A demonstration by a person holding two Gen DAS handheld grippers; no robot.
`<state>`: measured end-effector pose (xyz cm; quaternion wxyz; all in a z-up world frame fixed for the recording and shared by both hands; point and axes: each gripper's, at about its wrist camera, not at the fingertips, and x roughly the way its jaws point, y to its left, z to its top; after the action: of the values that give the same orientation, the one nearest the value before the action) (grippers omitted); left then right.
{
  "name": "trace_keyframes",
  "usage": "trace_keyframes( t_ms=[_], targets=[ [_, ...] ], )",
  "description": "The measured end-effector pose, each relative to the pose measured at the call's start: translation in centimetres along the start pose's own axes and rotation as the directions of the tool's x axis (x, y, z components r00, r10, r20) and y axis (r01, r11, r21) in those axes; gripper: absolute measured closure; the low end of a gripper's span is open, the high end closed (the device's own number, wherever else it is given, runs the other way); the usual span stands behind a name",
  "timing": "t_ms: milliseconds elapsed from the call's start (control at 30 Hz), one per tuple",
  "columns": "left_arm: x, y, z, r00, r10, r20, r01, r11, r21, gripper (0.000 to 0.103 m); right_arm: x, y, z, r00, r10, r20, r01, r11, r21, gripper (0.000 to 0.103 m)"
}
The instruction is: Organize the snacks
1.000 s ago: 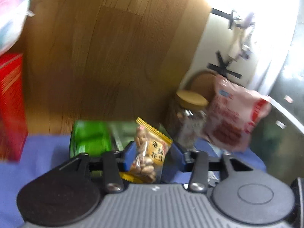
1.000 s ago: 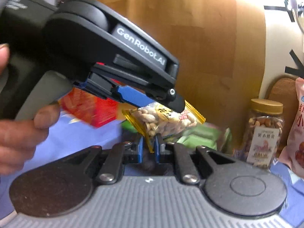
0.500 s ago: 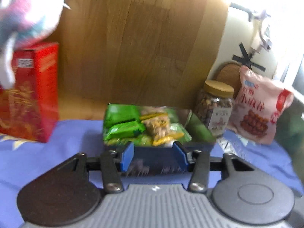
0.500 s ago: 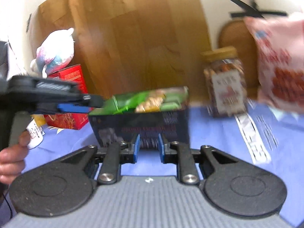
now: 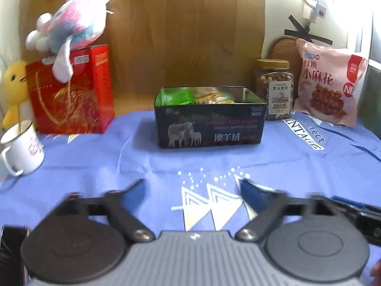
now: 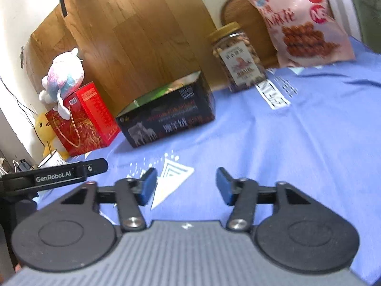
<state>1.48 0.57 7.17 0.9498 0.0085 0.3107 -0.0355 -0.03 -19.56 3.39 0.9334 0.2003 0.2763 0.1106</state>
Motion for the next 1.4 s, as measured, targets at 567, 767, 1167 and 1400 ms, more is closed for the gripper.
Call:
trace_keyframes(
  t_ms=[567,767,1167,1400],
  targets=[
    [-1.3,-3.4,-1.6,1.0,0.011,0.022,-0.011,1.0,-0.012,0.0,-4.2,-0.3,-2.0,0.996,-0.08,0.031,0.081,0.995,-0.055,0.014],
    [-0.8,-5.3,-1.0,0.999,0.01,0.046,-0.012,0.999,0.034,0.0,-4.4,-0.5,-3.2,0.993,-0.12,-0.006,0.119,0.99,-0.08,0.014],
    [0.6,-4.7,-0.8,0.997,0.074,0.025,-0.074,0.997,0.008,0.0,-4.3,-1.5,-2.1,0.989,-0.144,-0.031,0.142,0.988,-0.062,0.013],
    [-1.8,-3.8,0.1,0.991,0.115,0.062,-0.115,0.993,-0.005,0.0,-4.1,-0.2,-0.1,0.996,-0.088,-0.008,0.087,0.994,-0.059,0.009]
  ],
)
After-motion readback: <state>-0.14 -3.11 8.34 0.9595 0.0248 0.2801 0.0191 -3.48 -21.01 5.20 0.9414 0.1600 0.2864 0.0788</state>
